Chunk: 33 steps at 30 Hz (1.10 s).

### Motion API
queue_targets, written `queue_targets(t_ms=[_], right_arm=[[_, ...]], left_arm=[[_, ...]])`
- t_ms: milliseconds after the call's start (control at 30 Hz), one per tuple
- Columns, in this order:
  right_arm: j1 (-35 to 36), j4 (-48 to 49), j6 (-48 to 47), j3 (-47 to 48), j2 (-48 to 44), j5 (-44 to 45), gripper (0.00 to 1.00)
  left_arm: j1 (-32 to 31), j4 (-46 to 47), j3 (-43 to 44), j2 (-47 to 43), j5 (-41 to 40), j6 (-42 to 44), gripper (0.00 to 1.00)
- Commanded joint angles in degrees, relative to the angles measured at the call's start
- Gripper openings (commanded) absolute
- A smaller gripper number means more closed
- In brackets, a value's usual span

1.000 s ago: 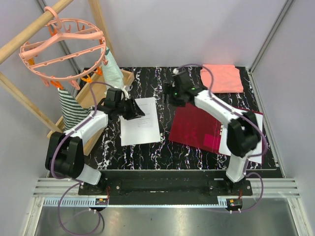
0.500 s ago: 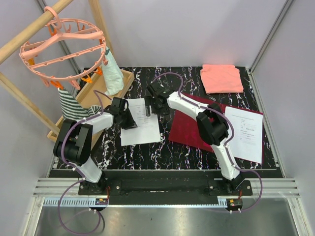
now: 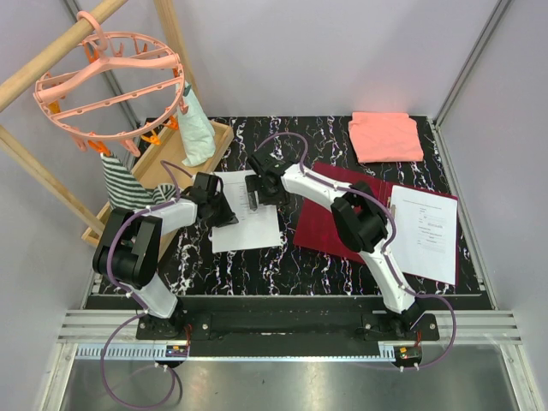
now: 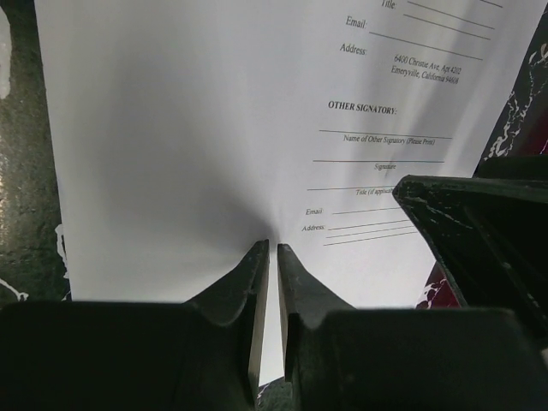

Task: Put the files into the folder

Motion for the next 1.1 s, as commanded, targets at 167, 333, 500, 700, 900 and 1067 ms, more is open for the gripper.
queue_targets(t_ms=[167,333,500,700,900,1067], right_arm=[[0.92,3.98,2.13,-2.09,0.7,-2.83,0.88],[0.4,12.65,4.06,-8.49,-3.6,-8.9,0.92],[-2.5,25.91,10.72,-16.93,-10.18,-20.85,0.92],[-7.24,49.27,22.24,-33.45,-17.93,-28.5,0.96],[-8.75,61.98,31.13,-37.51,-13.89,-35.98,0.94],[-9.01,58.94,24.22,-34.28,-12.84,-34.58,0.92]], left_arm=[[0.12,2.33,-2.02,0.18,-0.45,-0.66,0.14],[0.04,2.5,-2.9,-0.35,-0.53,-0.58,0.14],[0.04,2.85,-3.43,-0.43,-0.09,-0.66,0.14],[0.12,4.52,-4.83,-0.26,1.4,-1.45,0.14],[0.12,4.79,-4.57,0.01,2.81,-1.63,0.14],[0.12,3.91,-4.22,-0.78,2.46,-0.76,0.14]])
